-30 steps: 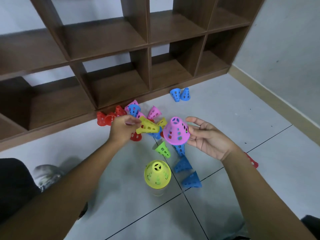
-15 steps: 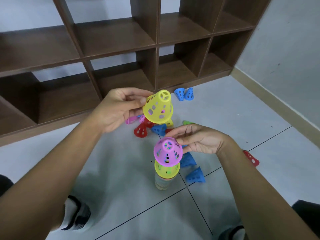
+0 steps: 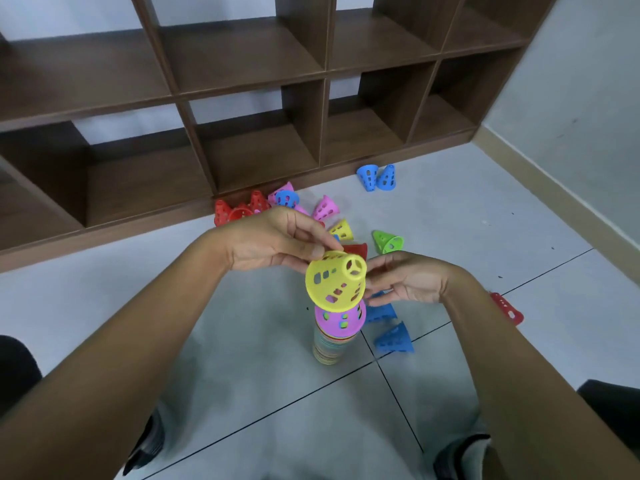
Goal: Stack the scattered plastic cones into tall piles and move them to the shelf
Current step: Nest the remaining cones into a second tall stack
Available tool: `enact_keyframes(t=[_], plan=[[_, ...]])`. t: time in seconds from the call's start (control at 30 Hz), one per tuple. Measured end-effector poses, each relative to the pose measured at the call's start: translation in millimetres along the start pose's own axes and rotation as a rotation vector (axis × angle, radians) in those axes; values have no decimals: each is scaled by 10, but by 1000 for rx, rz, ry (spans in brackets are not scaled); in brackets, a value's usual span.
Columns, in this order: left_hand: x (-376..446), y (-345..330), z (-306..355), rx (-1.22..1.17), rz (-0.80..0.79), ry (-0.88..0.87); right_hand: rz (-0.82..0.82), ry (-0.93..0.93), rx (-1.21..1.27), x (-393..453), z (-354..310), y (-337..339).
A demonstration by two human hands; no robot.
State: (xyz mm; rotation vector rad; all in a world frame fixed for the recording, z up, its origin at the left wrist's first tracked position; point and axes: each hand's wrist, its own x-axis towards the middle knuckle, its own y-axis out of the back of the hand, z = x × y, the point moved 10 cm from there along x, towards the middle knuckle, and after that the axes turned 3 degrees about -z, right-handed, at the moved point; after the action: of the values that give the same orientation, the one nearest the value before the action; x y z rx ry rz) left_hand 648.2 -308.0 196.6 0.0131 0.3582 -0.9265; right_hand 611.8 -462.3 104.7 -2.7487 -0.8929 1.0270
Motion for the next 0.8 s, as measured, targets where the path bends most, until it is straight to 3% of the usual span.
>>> enact_keyframes(t=[0.1,0.27,0.4,0.67,0.8], plan=[[59,-30,-207,31,-2,61,235,-3,22,6,222,378],[124,-93,-507,44,-8,126,607,-92,-172,61,774,855],[165,-41,-611,-19,1,117,602,-192,-427,215,1021,913],[320,118,-912,-15,-6,193,718,-236,-483,338,1280,1140],[561,355,-1069,57,149,215,796,-259,-548,323,1302,1202]])
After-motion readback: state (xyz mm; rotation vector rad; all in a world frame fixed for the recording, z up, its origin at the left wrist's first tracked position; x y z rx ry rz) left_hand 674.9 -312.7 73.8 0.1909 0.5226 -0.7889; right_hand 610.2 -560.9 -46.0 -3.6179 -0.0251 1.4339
